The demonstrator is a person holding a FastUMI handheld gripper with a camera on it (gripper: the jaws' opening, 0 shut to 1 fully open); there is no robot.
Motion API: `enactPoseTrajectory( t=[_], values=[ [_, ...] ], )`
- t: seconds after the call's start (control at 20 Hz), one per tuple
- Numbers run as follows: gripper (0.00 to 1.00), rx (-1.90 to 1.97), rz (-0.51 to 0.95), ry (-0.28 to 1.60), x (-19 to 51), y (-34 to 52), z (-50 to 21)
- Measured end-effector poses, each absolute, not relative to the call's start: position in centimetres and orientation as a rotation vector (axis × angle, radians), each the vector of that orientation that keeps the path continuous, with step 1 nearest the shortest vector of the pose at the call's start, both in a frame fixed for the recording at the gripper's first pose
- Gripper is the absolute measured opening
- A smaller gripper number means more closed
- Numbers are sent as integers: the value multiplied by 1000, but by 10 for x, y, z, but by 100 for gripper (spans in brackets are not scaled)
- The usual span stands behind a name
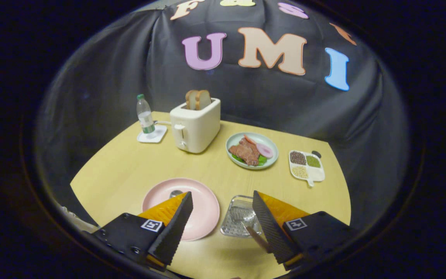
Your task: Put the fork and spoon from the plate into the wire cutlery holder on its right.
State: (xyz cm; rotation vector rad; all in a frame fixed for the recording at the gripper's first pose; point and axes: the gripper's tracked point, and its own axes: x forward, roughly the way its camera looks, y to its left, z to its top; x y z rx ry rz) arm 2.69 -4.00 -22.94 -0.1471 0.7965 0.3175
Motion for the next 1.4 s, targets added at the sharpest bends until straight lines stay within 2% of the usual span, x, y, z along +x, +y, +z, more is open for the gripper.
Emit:
enactPoseTrajectory(
  t=[0.3, 0.7, 1.05, 1.4],
  values=[
    [99, -75, 262, 652, 15, -9, -230],
    [99, -34, 249, 586, -7, 22, -248],
    [99, -79, 235, 651, -24, 28, -290],
    [99, -131, 239, 804, -48, 27, -346]
  ],
)
